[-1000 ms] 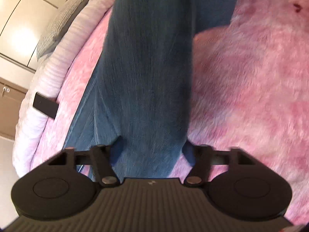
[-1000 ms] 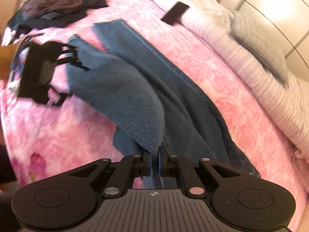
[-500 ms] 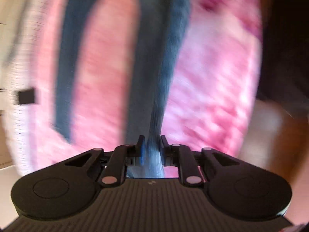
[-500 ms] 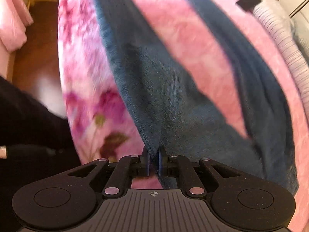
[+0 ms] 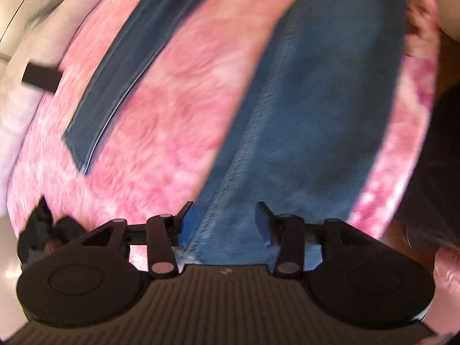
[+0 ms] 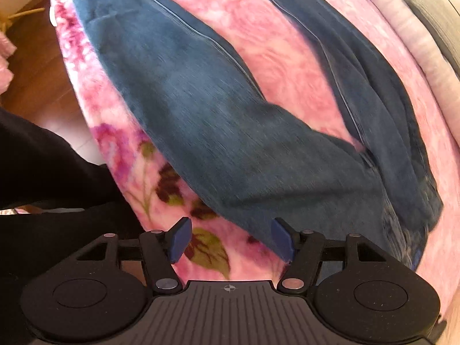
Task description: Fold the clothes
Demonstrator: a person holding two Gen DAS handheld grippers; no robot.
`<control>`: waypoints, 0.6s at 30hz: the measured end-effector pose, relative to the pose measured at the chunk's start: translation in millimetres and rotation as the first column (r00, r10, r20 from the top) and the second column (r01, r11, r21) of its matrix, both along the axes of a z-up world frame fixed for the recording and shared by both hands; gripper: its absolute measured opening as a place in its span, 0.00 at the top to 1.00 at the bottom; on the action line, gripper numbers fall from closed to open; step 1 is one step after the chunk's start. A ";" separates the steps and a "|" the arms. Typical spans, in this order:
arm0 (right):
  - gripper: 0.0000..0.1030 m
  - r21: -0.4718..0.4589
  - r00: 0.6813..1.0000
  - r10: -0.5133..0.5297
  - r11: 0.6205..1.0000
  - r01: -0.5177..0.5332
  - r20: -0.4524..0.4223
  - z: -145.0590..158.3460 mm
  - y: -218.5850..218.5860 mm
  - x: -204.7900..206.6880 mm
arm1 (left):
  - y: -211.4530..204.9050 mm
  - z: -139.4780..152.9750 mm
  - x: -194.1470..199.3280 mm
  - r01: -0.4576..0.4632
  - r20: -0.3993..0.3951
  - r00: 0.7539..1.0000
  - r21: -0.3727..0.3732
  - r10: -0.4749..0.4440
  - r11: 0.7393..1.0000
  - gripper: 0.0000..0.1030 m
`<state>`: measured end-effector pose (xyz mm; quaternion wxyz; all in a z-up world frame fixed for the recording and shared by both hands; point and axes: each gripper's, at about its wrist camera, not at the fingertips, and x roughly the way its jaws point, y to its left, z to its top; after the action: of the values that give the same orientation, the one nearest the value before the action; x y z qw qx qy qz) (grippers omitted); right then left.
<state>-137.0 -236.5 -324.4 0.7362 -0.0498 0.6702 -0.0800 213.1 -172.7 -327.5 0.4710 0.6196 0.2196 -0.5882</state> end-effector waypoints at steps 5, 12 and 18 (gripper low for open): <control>0.37 0.000 0.998 -0.021 1.000 0.021 -0.059 -12.9 -2.5 -1.5 | -3.3 -30.7 46.9 0.041 -0.031 0.999 0.028 -0.040 0.999 0.60; 0.37 -0.032 0.996 -0.032 0.999 0.029 -0.082 -28.8 -12.5 15.1 | -19.7 -43.8 84.0 -0.011 -0.204 0.978 0.143 0.040 0.990 1.00; 0.37 -0.066 0.998 -0.048 0.997 0.045 -0.040 -17.3 -24.5 33.9 | 1.2 12.4 145.8 -0.278 -0.234 0.928 0.081 0.289 0.957 1.00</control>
<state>-103.1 -261.0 -341.7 0.7180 -0.0596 0.6834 -0.1178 358.9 -171.5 -315.1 0.5061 0.5153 0.3764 -0.5802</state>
